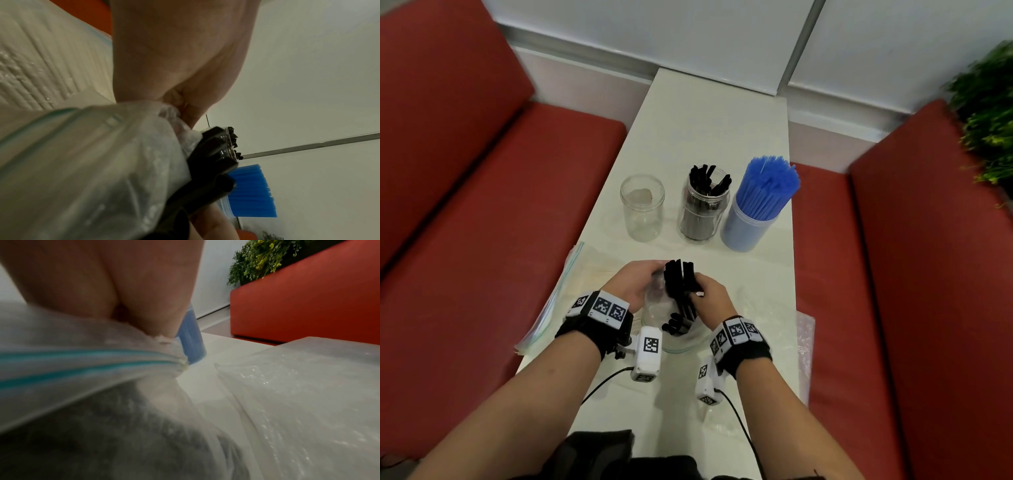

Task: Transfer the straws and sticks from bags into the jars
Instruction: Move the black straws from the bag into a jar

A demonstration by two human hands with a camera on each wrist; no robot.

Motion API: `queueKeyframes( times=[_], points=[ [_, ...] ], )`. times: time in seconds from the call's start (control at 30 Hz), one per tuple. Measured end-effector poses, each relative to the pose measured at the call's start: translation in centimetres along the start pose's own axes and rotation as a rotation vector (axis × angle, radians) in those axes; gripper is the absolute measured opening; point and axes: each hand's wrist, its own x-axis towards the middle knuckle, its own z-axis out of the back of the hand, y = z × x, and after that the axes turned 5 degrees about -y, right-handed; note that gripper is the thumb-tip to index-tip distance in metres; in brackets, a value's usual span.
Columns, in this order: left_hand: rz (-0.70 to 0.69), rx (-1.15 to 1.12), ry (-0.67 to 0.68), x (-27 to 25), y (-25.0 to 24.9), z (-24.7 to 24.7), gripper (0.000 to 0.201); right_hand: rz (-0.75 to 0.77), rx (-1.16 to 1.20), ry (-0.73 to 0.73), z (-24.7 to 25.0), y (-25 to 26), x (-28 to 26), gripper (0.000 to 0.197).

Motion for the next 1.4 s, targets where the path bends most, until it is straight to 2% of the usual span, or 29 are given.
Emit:
queueKeyframes(
  times=[0.1,0.17,0.3,0.43,0.67,0.87,1.07,1.17,1.27,1.4],
  points=[
    [0.001,0.006,0.028,-0.4,0.2,-0.1,0.028,0.026,-0.037,0.048,0.3,-0.1,-0.3,0.04],
    [-0.005,0.01,0.044,-0.7,0.1,-0.3,0.025,0.054,-0.022,0.077,0.5,0.0,-0.1,0.037],
    [-0.019,0.01,0.048,-0.8,-0.7,-0.3,0.025,0.13,-0.013,0.089,0.8,0.8,0.2,0.044],
    [-0.029,-0.014,0.018,-0.9,-0.7,0.3,0.027,0.088,0.013,0.106,0.6,1.1,-0.1,0.04],
    [0.024,-0.071,0.018,-0.9,-0.4,1.2,0.017,0.05,0.199,0.008,1.0,2.1,-0.3,0.01],
    [0.001,-0.058,0.059,-0.8,-0.7,0.8,0.027,0.114,0.29,-0.124,2.1,3.6,0.7,0.011],
    [0.006,-0.045,0.047,-0.2,-1.0,0.6,0.025,0.009,0.283,-0.044,1.6,3.1,1.1,0.014],
    [0.017,-0.061,0.062,0.2,-1.1,0.7,0.031,0.009,0.331,-0.051,4.2,5.1,2.1,0.017],
    [0.011,-0.041,0.095,0.4,-1.4,0.7,0.032,0.14,0.369,-0.097,8.7,8.3,3.6,0.014],
    [0.01,-0.035,0.1,1.0,-1.6,0.8,0.037,0.321,0.617,-0.293,15.1,12.5,6.3,0.011]
  ],
)
